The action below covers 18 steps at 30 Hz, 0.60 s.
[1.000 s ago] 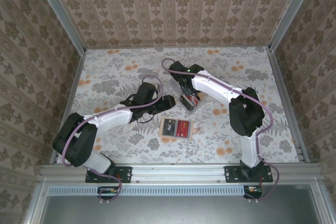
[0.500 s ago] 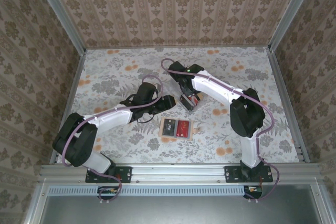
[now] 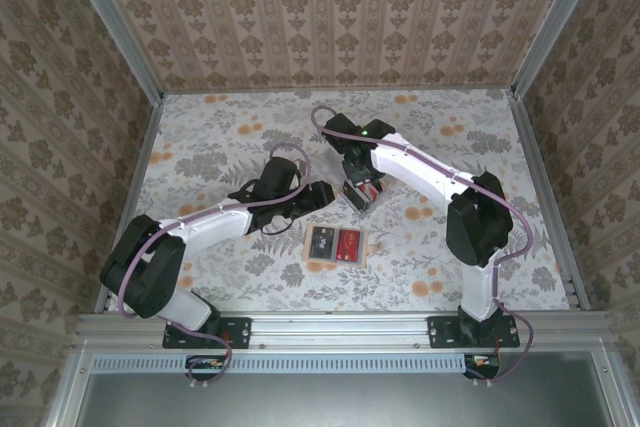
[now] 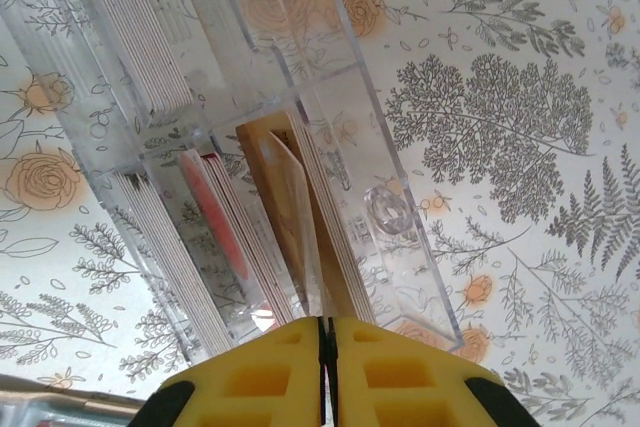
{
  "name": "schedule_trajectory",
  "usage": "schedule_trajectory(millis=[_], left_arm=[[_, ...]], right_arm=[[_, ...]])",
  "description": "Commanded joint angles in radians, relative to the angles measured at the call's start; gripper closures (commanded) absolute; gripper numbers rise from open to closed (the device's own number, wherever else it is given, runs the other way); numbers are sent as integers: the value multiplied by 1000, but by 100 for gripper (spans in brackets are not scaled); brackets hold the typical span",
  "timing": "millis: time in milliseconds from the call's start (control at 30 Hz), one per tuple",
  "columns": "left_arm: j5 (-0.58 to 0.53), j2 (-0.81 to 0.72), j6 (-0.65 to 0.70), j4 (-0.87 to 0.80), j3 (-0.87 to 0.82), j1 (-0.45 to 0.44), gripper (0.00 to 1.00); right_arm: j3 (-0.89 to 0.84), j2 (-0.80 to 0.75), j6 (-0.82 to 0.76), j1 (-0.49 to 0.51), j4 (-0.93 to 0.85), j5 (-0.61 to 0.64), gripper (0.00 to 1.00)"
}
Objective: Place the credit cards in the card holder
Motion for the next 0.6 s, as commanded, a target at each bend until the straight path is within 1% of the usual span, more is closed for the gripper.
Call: schedule_trajectory(millis=[0, 100, 233, 567], left_arm=[[8, -11, -12, 24, -4, 6, 29], [3, -20, -12, 17, -8, 7, 29], [1, -25, -12, 14, -12, 6, 29], [-16, -69, -19, 1, -37, 4, 29]], right_arm=[[29, -57, 108, 3, -83, 3, 90], [35, -70, 158, 19, -110, 34, 89], [22, -80, 189, 47, -107, 45, 90], [6, -109, 320, 128, -150, 163, 91]])
